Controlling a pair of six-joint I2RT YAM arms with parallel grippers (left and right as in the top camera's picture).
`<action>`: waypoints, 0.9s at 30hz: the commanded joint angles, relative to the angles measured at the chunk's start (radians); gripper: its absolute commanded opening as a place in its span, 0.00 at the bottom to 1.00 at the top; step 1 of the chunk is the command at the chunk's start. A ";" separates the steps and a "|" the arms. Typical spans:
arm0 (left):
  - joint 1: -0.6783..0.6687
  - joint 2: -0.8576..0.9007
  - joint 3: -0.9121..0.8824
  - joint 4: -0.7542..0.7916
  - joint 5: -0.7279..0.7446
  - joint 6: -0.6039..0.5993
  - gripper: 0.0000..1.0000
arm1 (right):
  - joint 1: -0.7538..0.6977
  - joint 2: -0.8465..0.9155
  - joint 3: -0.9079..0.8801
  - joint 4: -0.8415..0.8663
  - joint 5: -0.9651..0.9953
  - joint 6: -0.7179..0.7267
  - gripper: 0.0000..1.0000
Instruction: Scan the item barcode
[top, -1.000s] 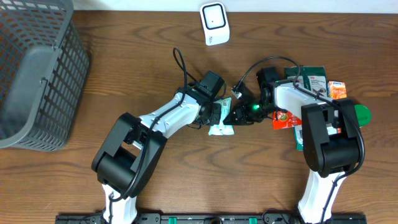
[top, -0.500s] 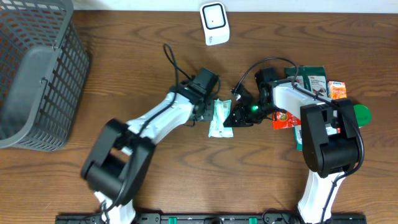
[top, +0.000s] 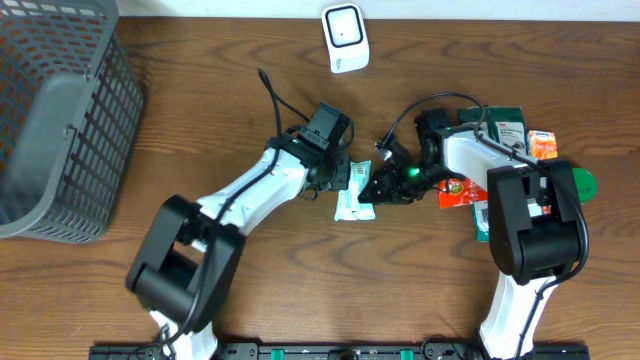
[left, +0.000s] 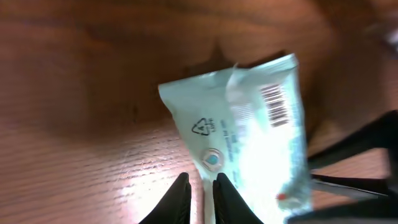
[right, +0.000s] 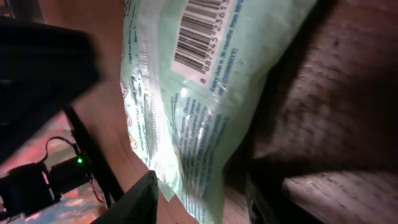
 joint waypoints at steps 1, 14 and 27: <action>-0.002 0.067 0.000 0.002 0.016 0.003 0.16 | -0.017 0.005 0.004 -0.003 -0.022 0.003 0.42; 0.006 0.084 0.005 0.006 -0.053 0.063 0.16 | -0.018 0.005 -0.058 0.103 -0.034 0.158 0.42; 0.016 -0.038 0.032 0.019 0.085 0.074 0.16 | -0.024 0.005 -0.061 0.128 -0.031 0.159 0.44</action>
